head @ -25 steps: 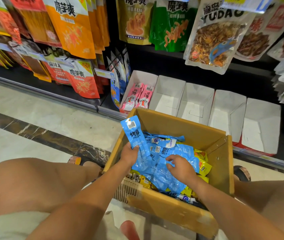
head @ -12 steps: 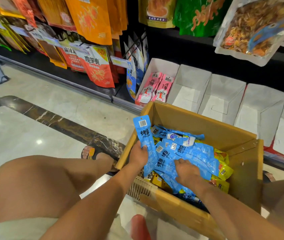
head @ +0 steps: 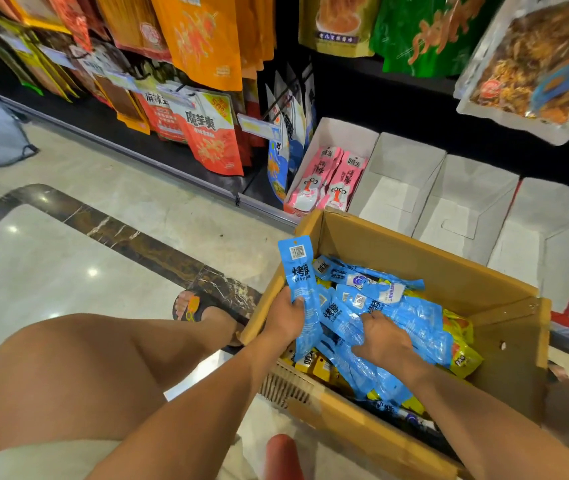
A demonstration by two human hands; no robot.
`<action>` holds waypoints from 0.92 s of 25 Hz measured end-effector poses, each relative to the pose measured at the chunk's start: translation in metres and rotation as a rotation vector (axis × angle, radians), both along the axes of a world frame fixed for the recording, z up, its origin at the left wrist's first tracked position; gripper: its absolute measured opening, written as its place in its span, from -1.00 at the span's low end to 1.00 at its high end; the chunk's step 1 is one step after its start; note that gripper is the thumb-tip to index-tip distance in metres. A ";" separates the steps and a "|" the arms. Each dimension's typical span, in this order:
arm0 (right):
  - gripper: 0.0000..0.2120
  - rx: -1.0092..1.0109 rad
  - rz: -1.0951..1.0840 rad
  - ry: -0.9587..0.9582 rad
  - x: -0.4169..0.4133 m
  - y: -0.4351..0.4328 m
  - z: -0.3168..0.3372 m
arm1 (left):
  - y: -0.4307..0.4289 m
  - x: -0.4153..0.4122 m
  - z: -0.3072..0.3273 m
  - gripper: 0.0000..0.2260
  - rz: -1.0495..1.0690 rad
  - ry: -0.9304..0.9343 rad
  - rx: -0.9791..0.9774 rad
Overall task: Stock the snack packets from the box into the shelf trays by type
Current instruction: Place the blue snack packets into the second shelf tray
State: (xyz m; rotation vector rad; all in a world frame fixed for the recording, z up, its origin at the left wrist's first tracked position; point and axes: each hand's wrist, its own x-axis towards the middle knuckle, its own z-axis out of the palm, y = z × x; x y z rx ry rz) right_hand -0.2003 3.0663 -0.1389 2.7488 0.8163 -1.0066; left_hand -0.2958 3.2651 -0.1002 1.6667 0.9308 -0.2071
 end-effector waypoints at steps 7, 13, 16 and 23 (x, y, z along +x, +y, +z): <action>-0.21 0.193 -0.270 0.055 0.006 -0.028 0.038 | -0.008 0.010 0.042 -0.71 -0.030 -0.071 0.009; -0.40 0.522 -0.436 0.120 0.035 -0.039 0.098 | -0.012 0.055 0.118 -0.77 -0.110 -0.186 0.082; -0.51 0.673 -0.507 0.136 0.055 -0.044 0.143 | -0.009 0.082 0.164 -0.71 -0.186 -0.209 0.147; -0.53 0.910 -0.697 0.231 0.113 -0.054 0.210 | -0.001 0.126 0.233 -0.84 -0.253 -0.352 0.092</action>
